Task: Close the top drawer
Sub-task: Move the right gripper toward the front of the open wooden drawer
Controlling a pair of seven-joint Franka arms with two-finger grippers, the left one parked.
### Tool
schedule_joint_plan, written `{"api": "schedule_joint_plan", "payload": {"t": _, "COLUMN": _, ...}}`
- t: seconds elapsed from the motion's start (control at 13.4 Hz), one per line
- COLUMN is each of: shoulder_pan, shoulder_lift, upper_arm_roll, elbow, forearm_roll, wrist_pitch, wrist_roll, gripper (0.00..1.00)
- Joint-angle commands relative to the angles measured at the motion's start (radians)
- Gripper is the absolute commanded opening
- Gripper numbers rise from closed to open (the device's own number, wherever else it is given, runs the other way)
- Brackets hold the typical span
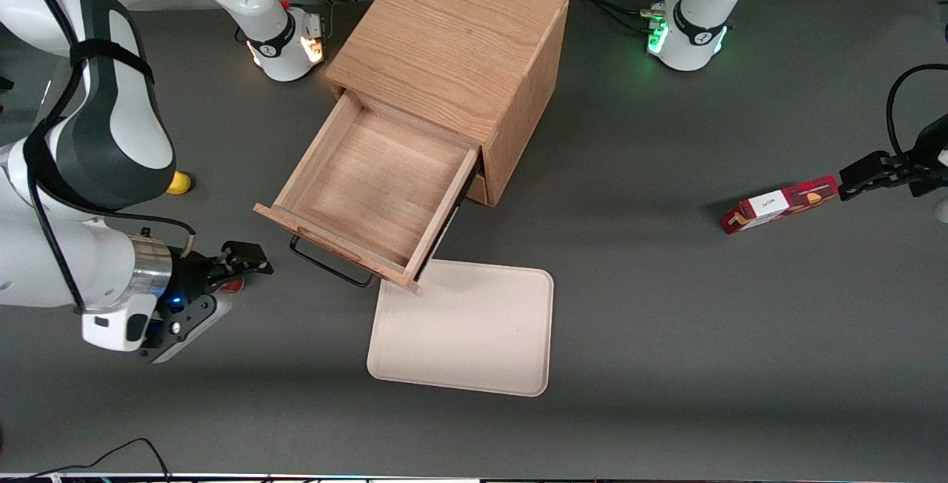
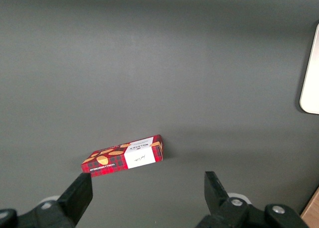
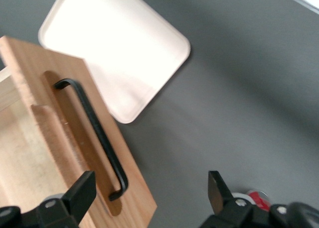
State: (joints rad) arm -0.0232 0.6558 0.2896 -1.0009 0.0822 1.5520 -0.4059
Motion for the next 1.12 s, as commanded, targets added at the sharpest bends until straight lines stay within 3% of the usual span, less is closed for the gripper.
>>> {"api": "schedule_joint_plan", "payload": {"t": 0.0, "shoulder_pan": -0.001, "shoulder_lift": 0.060, "upper_arm_roll": 0.029, "elbow": 0.050, "forearm_roll": 0.030, "wrist_pitch": -0.024, "wrist_roll": -0.077, "gripper": 1.00}}
{"api": "schedule_joint_plan", "payload": {"t": 0.3, "shoulder_pan": 0.002, "shoulder_lift": 0.120, "upper_arm_roll": 0.072, "elbow": 0.042, "forearm_roll": 0.031, "wrist_pitch": -0.032, "wrist_roll": -0.093, "gripper": 1.00}}
{"api": "schedule_joint_plan", "payload": {"t": 1.05, "shoulder_pan": 0.025, "shoulder_lift": 0.166, "upper_arm_roll": 0.076, "elbow": 0.007, "forearm_roll": 0.024, "wrist_pitch": -0.050, "wrist_roll": -0.114, "gripper": 1.00}}
